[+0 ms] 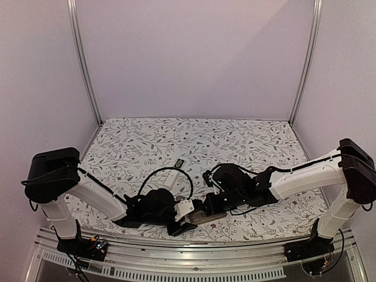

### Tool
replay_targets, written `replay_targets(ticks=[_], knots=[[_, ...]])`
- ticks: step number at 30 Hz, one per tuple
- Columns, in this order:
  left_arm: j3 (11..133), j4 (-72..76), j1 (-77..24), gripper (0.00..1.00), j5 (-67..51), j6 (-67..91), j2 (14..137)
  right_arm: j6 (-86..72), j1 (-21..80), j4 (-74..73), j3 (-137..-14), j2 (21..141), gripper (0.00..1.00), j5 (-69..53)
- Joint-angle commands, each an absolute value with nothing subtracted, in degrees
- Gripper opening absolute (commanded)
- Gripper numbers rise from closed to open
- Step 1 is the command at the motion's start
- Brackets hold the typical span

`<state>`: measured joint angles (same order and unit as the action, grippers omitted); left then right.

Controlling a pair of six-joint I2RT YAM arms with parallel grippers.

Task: Load the batteries into the remote control
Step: Load the battery into the battery compartment.

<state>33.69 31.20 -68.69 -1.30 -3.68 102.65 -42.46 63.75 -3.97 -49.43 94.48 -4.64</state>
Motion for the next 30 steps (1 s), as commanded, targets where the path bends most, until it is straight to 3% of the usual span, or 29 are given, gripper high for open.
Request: replay_targets(ticks=[1,13,19,30], knots=[[33.3,29.7,-68.1,0.57,-2.0,-4.5,103.3,-42.6,63.3,-6.0,-49.1,95.8,0.0,-4.4],[34.5,28.7,-68.0,0.56,-1.4,-4.3,104.4,-40.8,63.2,-8.5,-49.4,97.5,0.0,-4.3],[35.0,28.9,-68.0,0.64,-1.1,-5.2,105.4,-40.5,63.2,-8.7,-49.9,97.6,0.0,-4.4],[36.3,28.4,-68.1,0.45,-2.6,-6.8,106.8,-39.6,62.7,-8.9,-51.7,98.0,0.0,-6.0]])
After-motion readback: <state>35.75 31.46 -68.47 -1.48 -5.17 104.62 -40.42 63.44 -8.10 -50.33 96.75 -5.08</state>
